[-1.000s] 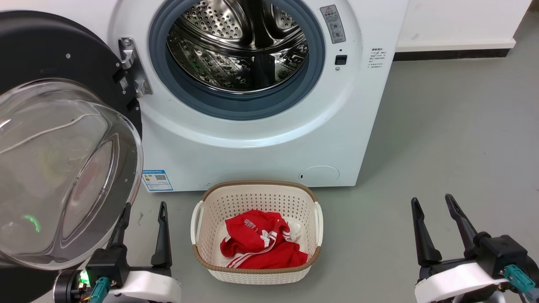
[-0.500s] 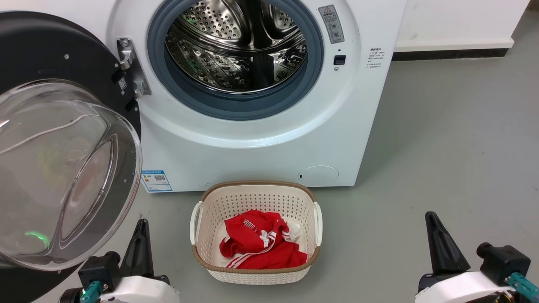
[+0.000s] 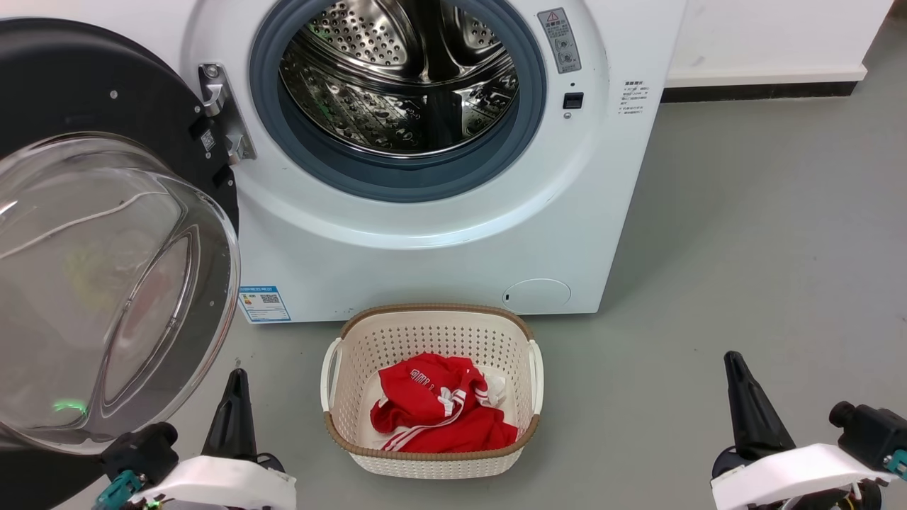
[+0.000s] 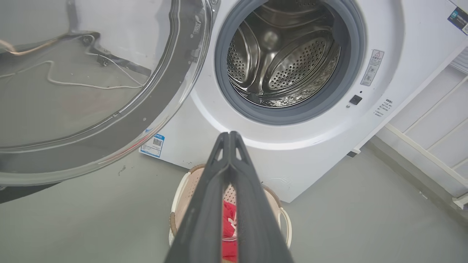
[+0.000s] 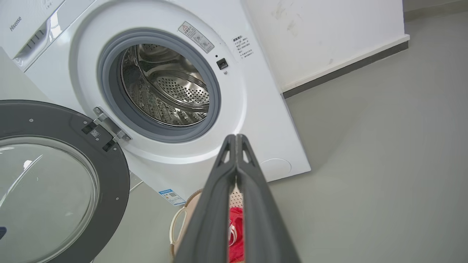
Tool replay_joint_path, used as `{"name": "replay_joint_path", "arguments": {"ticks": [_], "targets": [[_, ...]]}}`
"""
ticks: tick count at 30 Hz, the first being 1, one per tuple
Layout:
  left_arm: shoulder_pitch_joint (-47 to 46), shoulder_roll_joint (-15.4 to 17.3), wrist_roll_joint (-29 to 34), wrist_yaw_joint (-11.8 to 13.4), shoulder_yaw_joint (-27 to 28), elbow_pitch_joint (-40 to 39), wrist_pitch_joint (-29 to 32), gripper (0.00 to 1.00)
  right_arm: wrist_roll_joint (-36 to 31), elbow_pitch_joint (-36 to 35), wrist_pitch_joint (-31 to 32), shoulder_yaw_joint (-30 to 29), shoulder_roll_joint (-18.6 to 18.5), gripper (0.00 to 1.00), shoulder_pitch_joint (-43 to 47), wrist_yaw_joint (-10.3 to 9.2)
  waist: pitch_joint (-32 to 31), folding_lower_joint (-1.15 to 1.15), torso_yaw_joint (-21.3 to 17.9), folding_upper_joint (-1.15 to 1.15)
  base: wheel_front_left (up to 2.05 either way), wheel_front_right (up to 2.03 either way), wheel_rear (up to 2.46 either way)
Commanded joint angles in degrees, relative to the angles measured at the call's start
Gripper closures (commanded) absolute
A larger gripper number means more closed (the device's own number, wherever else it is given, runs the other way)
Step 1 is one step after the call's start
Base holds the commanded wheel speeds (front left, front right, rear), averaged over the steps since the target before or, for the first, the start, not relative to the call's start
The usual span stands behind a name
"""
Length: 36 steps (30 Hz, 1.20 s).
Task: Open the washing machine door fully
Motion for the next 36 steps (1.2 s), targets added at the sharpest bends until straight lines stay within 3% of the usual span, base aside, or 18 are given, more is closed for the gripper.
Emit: {"name": "replay_joint_path", "arguments": {"ticks": [1,36], "targets": [[-1.9,0.2,-2.2,-0.4,0.2,-0.6,0.4,1.00,2.2,-0.5,0.2,-0.1,-0.5,1.00,-1.7,0.01,0.0,0.00,0.0,0.00,0.00,0.00,0.00],[-4.4,0.1,-31.3,-2.0,1.3,1.6,7.3,1.00,31.0,2.8,5.3,-1.6,-1.2,1.00,-4.8,0.00,0.1,0.00,0.6,0.00,0.00,0.00,0.00]]}}
